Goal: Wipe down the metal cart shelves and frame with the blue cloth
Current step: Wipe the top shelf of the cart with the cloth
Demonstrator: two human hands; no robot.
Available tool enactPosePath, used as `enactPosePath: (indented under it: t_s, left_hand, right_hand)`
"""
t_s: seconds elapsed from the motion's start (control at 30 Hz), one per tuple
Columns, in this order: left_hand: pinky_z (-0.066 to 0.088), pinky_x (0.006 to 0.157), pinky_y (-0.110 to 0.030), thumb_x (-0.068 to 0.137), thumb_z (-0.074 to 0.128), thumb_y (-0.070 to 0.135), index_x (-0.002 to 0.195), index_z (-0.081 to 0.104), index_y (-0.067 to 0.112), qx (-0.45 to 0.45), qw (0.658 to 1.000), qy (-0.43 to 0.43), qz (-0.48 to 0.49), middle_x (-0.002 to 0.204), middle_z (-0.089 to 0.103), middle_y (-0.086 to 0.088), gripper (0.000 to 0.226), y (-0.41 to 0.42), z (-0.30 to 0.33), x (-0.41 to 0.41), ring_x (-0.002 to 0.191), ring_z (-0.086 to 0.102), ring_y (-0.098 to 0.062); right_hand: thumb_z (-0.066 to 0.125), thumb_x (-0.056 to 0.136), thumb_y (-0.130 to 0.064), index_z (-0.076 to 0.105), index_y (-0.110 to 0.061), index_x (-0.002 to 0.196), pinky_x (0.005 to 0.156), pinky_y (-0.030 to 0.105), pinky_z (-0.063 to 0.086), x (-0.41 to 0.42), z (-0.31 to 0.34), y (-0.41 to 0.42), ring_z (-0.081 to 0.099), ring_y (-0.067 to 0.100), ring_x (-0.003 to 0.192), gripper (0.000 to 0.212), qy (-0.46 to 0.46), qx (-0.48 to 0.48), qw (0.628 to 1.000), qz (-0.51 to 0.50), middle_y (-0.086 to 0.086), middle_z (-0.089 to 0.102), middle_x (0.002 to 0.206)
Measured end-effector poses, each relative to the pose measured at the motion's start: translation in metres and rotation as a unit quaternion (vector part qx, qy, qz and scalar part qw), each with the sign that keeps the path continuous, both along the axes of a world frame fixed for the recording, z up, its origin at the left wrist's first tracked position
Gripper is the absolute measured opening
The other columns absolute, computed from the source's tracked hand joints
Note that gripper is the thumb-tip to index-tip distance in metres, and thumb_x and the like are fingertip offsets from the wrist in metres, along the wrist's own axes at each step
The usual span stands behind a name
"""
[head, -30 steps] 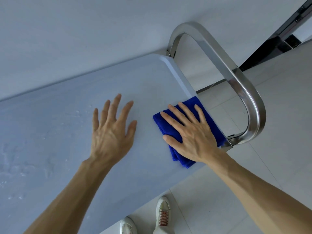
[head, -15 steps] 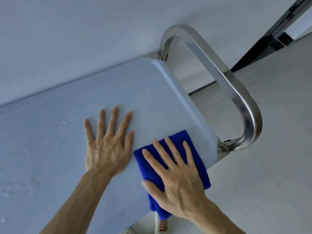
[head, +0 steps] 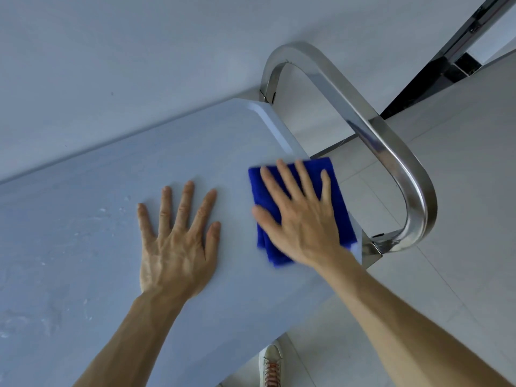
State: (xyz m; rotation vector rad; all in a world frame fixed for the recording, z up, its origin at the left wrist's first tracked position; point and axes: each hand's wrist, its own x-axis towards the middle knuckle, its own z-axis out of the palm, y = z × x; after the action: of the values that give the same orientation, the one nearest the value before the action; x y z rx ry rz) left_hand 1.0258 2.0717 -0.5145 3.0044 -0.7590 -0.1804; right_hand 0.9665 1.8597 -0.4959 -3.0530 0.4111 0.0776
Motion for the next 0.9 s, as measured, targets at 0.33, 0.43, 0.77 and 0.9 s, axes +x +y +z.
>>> enactPosePath:
  t_s: [0.33,0.43,0.77,0.9]
  left_hand:
    - [0.006,0.119,-0.059,0.100,0.014,0.056,0.156,0.017,0.037,-0.034,0.999,0.016,-0.008,0.164,0.018,0.002,0.058,0.001,0.006,0.002,0.152,0.011,-0.026]
    - [0.020,0.116,-0.056,0.094,0.033,0.055,0.148,0.041,0.027,-0.085,0.996,-0.001,-0.006,0.159,0.032,-0.001,0.061,0.017,0.013,0.016,0.145,0.033,-0.025]
    - [0.012,0.117,-0.063,0.095,0.017,0.063,0.154,0.031,0.023,-0.012,0.999,0.001,0.052,0.161,0.028,-0.005,0.072,0.045,0.001,0.039,0.149,0.023,-0.027]
    - [0.013,0.116,-0.064,0.095,0.023,0.060,0.153,0.034,0.022,-0.017,0.999,-0.009,0.045,0.160,0.028,-0.005,0.070,0.045,0.002,0.042,0.148,0.024,-0.028]
  right_hand:
    - [0.025,0.097,-0.066,0.020,-0.038,0.157,0.121,0.056,0.015,-0.046,0.004,0.001,0.015,0.022,0.153,0.066,0.059,-0.005,0.995,0.079,-0.007,0.015,0.166]
    - [0.023,0.097,-0.066,0.020,-0.037,0.157,0.121,0.056,0.016,-0.030,0.001,-0.001,0.017,0.023,0.153,0.067,0.038,-0.015,0.997,0.067,-0.006,0.017,0.166]
    - [0.036,0.094,-0.061,0.038,-0.027,0.149,0.121,0.055,0.015,0.049,-0.005,-0.012,0.030,0.021,0.148,0.065,-0.054,0.005,0.998,0.021,-0.004,0.037,0.159]
    - [0.036,0.096,-0.057,0.052,-0.026,0.139,0.118,0.058,0.022,0.109,-0.010,-0.012,0.039,0.024,0.143,0.055,-0.103,0.005,0.995,0.003,0.002,0.042,0.155]
